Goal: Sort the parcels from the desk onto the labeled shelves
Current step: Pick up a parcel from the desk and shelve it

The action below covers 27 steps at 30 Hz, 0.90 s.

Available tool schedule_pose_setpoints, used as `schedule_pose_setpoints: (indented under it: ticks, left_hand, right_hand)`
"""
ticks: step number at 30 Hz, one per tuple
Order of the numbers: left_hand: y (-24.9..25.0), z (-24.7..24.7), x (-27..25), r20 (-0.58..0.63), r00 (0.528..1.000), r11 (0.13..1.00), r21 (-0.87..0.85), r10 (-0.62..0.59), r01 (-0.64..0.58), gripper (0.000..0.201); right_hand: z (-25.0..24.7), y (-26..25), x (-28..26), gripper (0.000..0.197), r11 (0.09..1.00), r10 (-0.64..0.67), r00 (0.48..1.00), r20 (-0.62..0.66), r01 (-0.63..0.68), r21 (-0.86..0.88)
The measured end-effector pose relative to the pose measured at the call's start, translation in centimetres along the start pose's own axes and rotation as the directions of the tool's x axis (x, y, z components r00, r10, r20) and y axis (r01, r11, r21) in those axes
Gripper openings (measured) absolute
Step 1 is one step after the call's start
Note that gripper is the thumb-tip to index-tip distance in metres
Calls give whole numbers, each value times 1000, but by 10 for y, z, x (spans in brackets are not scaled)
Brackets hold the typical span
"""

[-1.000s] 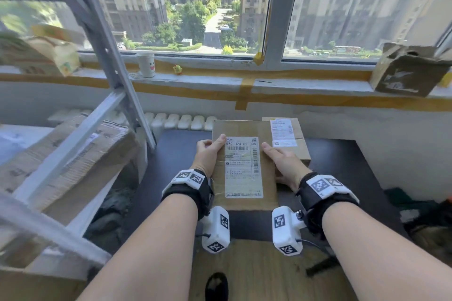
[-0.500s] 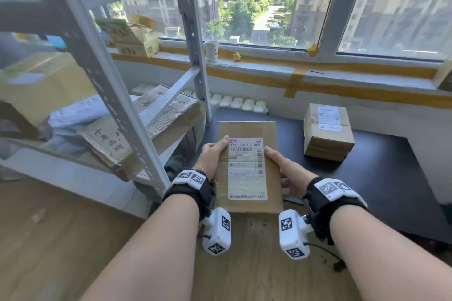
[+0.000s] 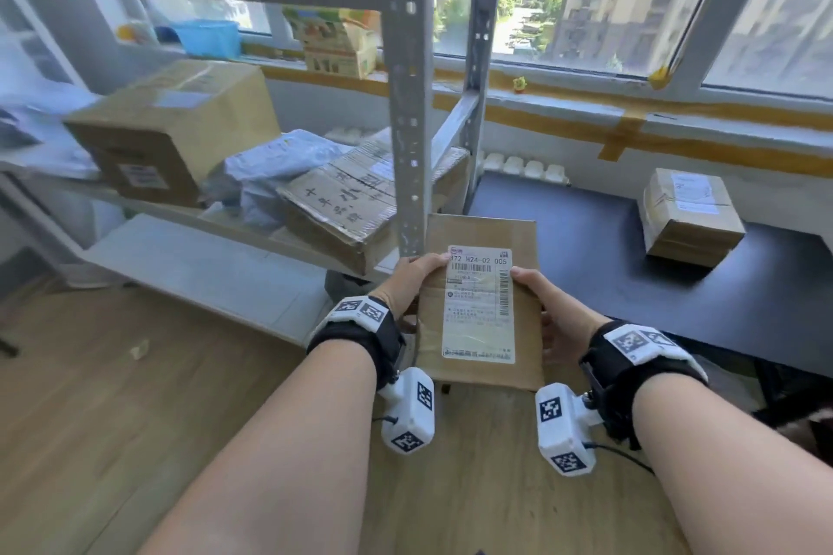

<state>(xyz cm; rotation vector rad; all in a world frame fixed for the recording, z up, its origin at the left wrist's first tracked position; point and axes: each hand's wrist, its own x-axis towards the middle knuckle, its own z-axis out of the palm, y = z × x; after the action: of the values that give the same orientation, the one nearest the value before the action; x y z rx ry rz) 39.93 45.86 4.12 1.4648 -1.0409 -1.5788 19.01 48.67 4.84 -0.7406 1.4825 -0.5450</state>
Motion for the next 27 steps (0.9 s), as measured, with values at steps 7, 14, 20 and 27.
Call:
schedule_pose_setpoints:
  ticks: [7, 14, 20, 27]
  left_hand:
    - [8, -141, -59, -52, 999, 1000, -21, -8, 7, 33]
    - [43, -274, -106, -224, 973, 997, -47, 52, -64, 37]
    - [105, -361, -120, -372, 902, 961, -80, 217, -264, 67]
    - [199, -467, -120, -376, 815, 874, -27, 441, -485, 42]
  right_hand:
    - [143, -21, -16, 66, 997, -74, 996, 56, 74, 8]
    - [270, -78, -38, 35, 969, -231, 953, 195, 243, -39]
    - [344, -152, -48, 23, 926, -355, 866, 353, 377, 8]
    - [437, -268, -48, 50, 810, -494, 733, 467, 583, -58]
